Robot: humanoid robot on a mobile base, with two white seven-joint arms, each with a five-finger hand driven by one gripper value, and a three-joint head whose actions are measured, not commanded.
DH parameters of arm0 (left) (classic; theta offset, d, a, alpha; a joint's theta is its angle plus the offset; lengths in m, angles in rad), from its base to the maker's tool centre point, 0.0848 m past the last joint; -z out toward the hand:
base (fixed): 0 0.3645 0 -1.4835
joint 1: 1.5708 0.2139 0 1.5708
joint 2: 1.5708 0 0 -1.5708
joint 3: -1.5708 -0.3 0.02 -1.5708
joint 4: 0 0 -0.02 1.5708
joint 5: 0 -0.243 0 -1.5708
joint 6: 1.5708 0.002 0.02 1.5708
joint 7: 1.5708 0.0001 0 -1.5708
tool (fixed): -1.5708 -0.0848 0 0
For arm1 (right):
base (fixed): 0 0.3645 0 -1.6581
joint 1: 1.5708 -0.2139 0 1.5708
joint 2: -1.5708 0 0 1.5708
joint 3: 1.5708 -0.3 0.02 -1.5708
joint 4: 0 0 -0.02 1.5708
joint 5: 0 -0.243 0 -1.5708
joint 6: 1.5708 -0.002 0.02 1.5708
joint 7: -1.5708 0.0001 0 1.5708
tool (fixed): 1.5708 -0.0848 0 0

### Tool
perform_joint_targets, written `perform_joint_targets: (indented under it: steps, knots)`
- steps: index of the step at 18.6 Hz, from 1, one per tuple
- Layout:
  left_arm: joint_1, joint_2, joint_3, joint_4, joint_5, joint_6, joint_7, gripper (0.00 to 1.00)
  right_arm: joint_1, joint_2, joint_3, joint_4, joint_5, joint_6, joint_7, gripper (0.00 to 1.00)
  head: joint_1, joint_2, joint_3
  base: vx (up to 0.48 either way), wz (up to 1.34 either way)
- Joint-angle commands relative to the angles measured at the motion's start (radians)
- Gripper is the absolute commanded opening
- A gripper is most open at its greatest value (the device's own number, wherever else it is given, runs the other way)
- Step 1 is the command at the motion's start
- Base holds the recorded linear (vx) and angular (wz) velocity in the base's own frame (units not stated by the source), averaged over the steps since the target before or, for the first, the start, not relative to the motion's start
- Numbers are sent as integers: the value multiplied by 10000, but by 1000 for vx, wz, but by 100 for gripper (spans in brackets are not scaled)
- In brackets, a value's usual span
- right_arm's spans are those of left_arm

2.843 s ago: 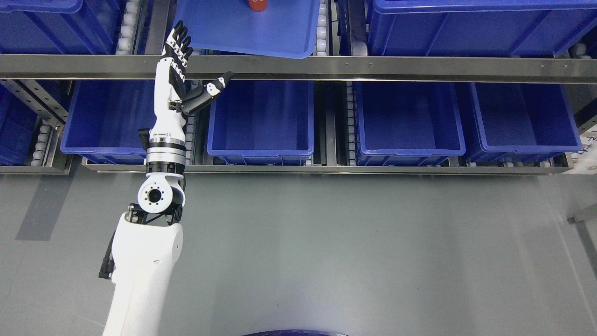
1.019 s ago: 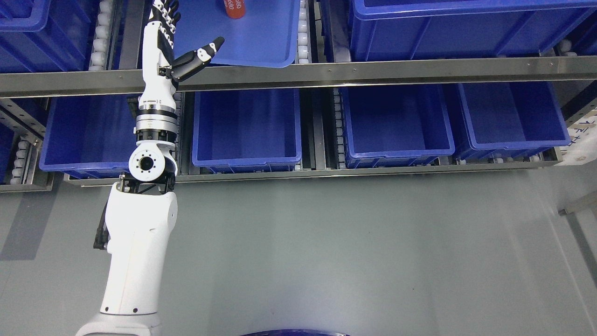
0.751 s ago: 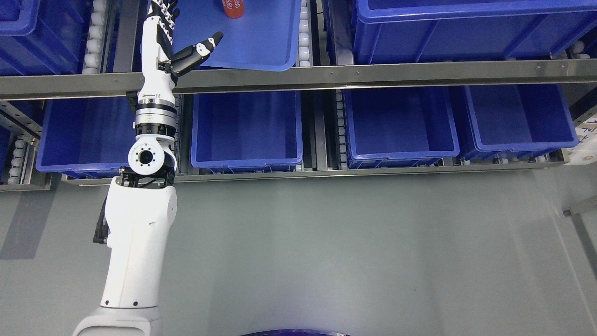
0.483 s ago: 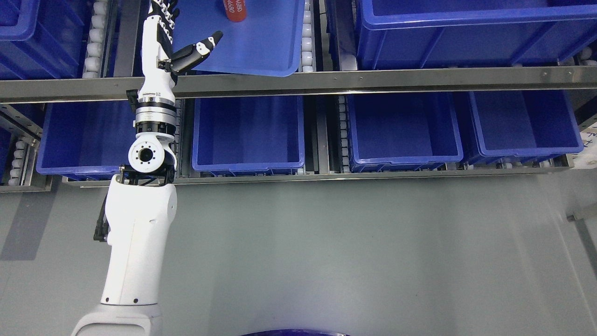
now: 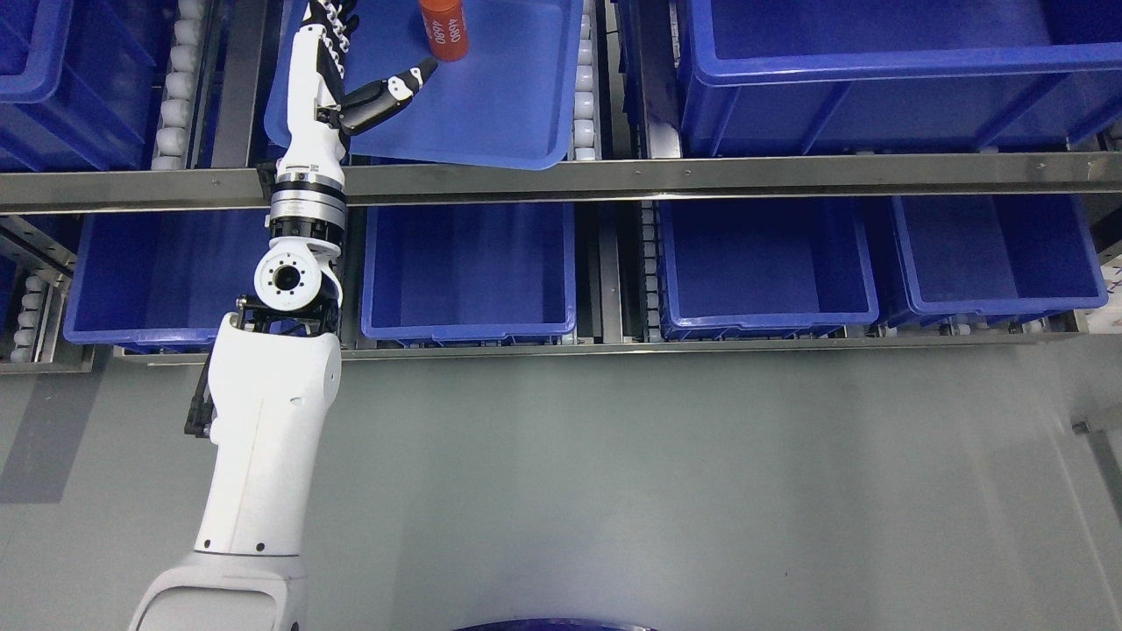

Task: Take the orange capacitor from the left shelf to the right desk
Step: 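Lower the open left hand around the orange capacitor in the bin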

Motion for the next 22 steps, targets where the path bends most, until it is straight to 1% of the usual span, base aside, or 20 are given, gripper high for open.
perform_joint_targets:
  steps: [1, 8, 13, 16, 22]
  knots:
    - [-131, 175, -585, 795, -215, -48, -6, 100, 338, -175, -107, -230, 0, 5, -9, 100, 0, 0, 0, 100, -36]
    - [144, 175, -677, 810, -628, -63, 10, 100, 338, -175, -108, -230, 0, 5, -9, 100, 0, 0, 0, 124, -41]
    - [527, 175, -2, 643, -813, -124, -6, 100, 338, -175, -107, -230, 0, 5, -9, 100, 0, 0, 0, 143, -39]
    - [819, 175, 29, 397, -813, -140, -21, 100, 353, -175, -108, -230, 0, 5, -9, 100, 0, 0, 0, 182, -20]
    - [1158, 175, -48, 473, -813, -109, -21, 97, 338, -175, -107, -230, 0, 5, -9, 100, 0, 0, 0, 122, -2]
